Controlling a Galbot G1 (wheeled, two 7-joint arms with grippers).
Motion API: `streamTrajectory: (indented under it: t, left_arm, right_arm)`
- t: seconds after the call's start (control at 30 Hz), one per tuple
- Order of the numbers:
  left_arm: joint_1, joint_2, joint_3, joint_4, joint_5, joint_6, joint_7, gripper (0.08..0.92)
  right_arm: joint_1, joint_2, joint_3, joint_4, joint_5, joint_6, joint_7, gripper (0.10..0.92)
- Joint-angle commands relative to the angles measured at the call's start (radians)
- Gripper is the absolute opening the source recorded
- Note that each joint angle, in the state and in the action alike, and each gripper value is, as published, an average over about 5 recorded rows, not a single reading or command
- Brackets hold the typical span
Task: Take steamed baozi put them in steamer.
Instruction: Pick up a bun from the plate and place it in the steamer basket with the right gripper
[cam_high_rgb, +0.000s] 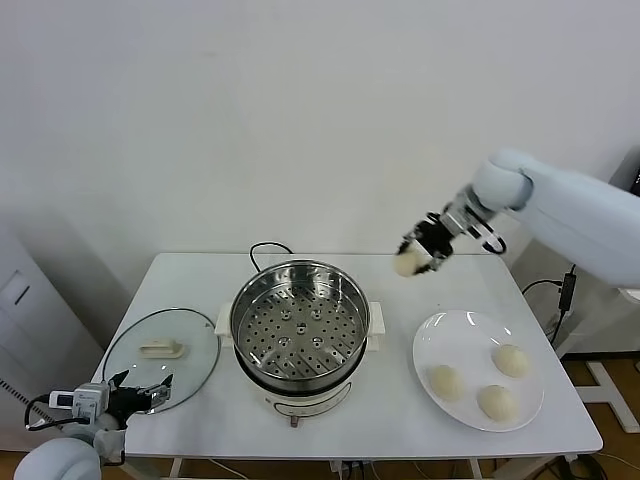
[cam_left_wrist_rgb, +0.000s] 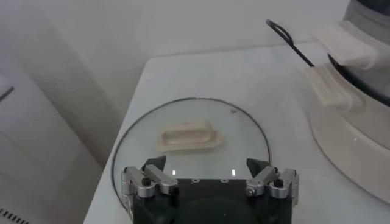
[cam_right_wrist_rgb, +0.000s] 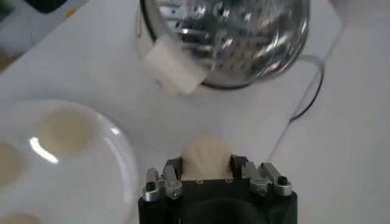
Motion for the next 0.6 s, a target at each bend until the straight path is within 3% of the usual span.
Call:
streamTrajectory:
  t: [0.03, 0.3, 0.6]
  left_arm:
    - [-0.001, 0.002, 0.000, 0.002, -0.001, -0.002, 0.000, 0.823]
    - [-0.006, 0.005, 0.003, 0.006, -0.003, -0.004, -0.001, 0.823]
    - [-0.004, 0.008, 0.000, 0.009, -0.004, -0.009, -0.003, 0.823]
  right_arm:
    - [0.104, 0.211, -0.054, -0.024, -0.050, 0.227, 0.044, 0.509]
    - [0.021, 0.275, 0.007, 0.010, -0.256, 0.373, 0.091, 0.509]
    - [-0.086, 0.301, 0.067, 0.043, -0.515, 0.403, 0.117, 0.509]
